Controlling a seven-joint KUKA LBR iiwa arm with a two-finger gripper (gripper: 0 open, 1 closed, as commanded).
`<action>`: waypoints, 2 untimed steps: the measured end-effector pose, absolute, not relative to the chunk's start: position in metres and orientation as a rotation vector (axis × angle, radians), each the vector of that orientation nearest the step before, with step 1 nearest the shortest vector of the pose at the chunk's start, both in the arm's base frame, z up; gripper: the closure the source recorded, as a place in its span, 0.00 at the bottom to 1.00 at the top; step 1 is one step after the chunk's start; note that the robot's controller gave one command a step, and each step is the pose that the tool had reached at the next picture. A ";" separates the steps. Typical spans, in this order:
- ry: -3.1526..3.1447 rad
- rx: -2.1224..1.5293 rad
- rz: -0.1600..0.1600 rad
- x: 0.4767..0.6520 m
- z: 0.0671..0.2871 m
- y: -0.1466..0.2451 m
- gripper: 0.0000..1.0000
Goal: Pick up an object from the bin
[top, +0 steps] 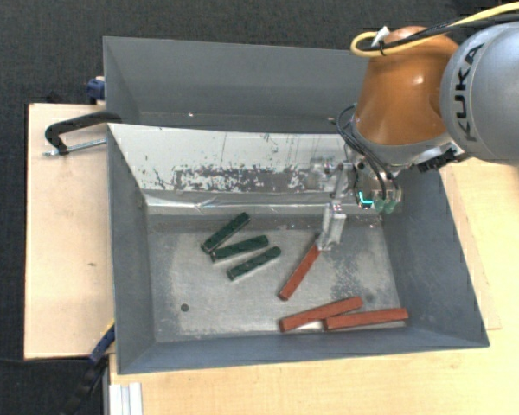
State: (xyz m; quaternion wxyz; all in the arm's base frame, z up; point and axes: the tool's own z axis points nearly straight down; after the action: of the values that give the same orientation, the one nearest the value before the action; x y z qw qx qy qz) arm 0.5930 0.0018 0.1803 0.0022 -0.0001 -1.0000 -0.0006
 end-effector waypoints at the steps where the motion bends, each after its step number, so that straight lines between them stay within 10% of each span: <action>1: -3.145 0.000 -0.002 0.595 0.185 0.002 0.00; 2: -3.150 -0.055 -0.003 0.593 0.131 0.002 0.00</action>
Offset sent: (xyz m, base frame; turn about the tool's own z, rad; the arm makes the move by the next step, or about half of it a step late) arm -0.0057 -0.0004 -0.1103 0.0697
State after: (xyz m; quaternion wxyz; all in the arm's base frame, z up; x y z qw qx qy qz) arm 0.5932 0.0020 0.1313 -0.0042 -0.0174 -0.9998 -0.0008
